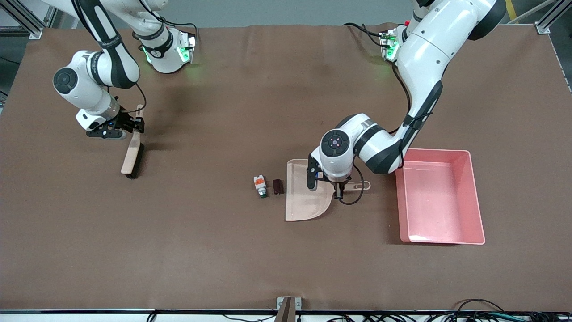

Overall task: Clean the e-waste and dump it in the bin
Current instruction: 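Close the right gripper on the white brush handle and lift it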

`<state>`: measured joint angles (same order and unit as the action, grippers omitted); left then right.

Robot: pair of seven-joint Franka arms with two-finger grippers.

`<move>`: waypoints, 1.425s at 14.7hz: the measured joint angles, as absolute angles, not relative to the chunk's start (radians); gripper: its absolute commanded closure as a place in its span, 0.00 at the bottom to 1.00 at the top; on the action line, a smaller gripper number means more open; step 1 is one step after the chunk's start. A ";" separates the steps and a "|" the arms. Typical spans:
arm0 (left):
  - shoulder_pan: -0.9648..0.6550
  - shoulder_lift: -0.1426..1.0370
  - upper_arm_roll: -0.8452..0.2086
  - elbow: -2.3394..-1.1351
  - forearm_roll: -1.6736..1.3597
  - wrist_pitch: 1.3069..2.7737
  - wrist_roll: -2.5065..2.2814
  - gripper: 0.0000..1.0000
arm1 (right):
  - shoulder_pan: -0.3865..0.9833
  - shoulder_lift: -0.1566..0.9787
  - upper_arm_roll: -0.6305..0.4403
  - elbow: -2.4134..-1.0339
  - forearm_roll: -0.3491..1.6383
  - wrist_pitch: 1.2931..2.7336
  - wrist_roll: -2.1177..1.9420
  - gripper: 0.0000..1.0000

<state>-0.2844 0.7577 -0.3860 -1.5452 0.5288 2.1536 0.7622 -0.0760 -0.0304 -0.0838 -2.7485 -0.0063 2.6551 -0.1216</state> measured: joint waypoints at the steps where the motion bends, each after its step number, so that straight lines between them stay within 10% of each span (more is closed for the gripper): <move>1: -0.284 0.758 -0.386 -1.545 0.529 2.154 0.762 0.60 | -0.075 -0.030 -0.084 -2.748 -0.006 2.655 -0.122 0.54; 9: -0.285 0.758 -0.385 -1.544 0.535 2.154 0.763 0.71 | -0.075 -0.030 -0.084 -2.749 -0.005 2.658 -0.122 0.55; 14: -0.281 0.758 -0.383 -1.542 0.535 2.154 0.763 0.72 | -0.075 -0.029 -0.084 -2.749 -0.005 2.658 -0.121 0.97; 21: -0.281 0.758 -0.382 -1.540 0.535 2.154 0.763 0.73 | -0.074 -0.028 -0.084 -2.748 -0.004 2.659 -0.116 1.00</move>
